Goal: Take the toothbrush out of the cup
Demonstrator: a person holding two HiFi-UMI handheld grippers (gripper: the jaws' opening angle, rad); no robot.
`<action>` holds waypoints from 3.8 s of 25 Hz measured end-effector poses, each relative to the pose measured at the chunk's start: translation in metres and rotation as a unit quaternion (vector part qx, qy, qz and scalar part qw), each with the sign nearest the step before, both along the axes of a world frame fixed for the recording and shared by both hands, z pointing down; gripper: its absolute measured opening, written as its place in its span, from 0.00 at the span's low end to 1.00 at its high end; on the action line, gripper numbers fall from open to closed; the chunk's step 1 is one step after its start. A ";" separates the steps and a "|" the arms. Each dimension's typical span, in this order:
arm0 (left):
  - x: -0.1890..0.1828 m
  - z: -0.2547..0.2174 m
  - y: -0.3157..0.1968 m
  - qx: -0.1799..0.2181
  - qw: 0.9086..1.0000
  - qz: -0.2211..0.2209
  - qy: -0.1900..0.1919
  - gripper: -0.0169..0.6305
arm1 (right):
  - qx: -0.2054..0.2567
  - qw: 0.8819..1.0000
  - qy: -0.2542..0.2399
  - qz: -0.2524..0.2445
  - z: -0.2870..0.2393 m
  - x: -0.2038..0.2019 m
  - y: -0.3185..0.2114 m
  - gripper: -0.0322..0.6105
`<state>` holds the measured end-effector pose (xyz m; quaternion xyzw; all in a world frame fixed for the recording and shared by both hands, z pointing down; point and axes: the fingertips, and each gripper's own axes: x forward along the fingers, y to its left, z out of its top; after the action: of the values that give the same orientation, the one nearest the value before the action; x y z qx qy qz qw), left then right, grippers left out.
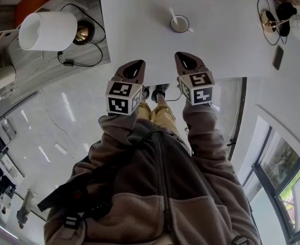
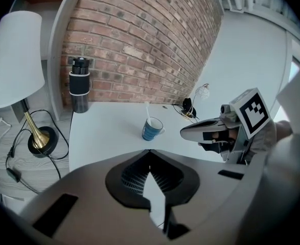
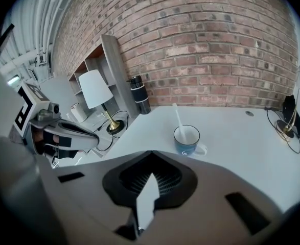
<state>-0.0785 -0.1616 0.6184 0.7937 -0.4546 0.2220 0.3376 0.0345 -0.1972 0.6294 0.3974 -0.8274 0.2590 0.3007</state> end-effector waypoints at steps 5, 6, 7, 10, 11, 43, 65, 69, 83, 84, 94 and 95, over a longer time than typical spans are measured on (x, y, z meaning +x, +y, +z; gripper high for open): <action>0.001 0.011 -0.005 -0.009 1.000 -0.003 0.000 0.03 | -0.006 1.000 0.004 0.000 0.012 0.004 -0.012 0.05; 0.001 0.013 -0.007 -0.011 1.000 -0.004 0.000 0.03 | -0.007 1.000 0.005 -0.001 0.013 0.005 -0.015 0.05; 0.001 0.014 -0.009 -0.012 1.000 -0.006 0.000 0.03 | -0.008 1.000 0.006 -0.001 0.015 0.005 -0.018 0.05; -0.001 0.019 -0.017 -0.015 1.000 -0.010 0.000 0.03 | -0.009 1.000 0.011 -0.006 0.021 0.007 -0.029 0.05; -0.001 0.020 -0.019 -0.016 1.000 -0.012 0.000 0.03 | -0.008 1.000 0.014 -0.007 0.022 0.008 -0.034 0.05; -0.020 0.051 -0.023 -0.056 0.998 -0.042 0.000 0.03 | -0.008 0.988 0.101 -0.114 0.077 -0.003 -0.126 0.13; -0.026 0.054 -0.014 -0.064 0.997 -0.047 -0.001 0.03 | 0.031 0.984 0.146 -0.099 0.077 0.001 -0.137 0.13; -0.027 0.041 -0.019 -0.049 0.998 -0.044 -0.001 0.03 | 0.049 0.987 0.130 -0.082 0.056 0.005 -0.134 0.13; 0.001 -0.079 -0.055 0.092 0.996 -0.013 0.008 0.03 | 0.121 0.992 0.047 -0.001 -0.097 0.014 -0.092 0.13; 0.003 -0.091 -0.057 0.106 0.994 -0.012 0.009 0.03 | 0.126 0.991 0.038 0.005 -0.110 0.014 -0.088 0.13; 0.027 -0.218 -0.074 0.243 0.970 0.004 0.022 0.03 | 0.190 0.981 -0.022 0.037 -0.216 0.022 -0.058 0.13; 0.030 -0.228 -0.077 0.255 0.967 0.007 0.024 0.03 | 0.198 0.979 -0.025 0.038 -0.224 0.024 -0.059 0.13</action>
<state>-0.0481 -0.2391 0.3907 0.8617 -0.4825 0.0820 0.1339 0.0586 -0.2558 0.4053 0.4738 -0.8538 0.1108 0.1849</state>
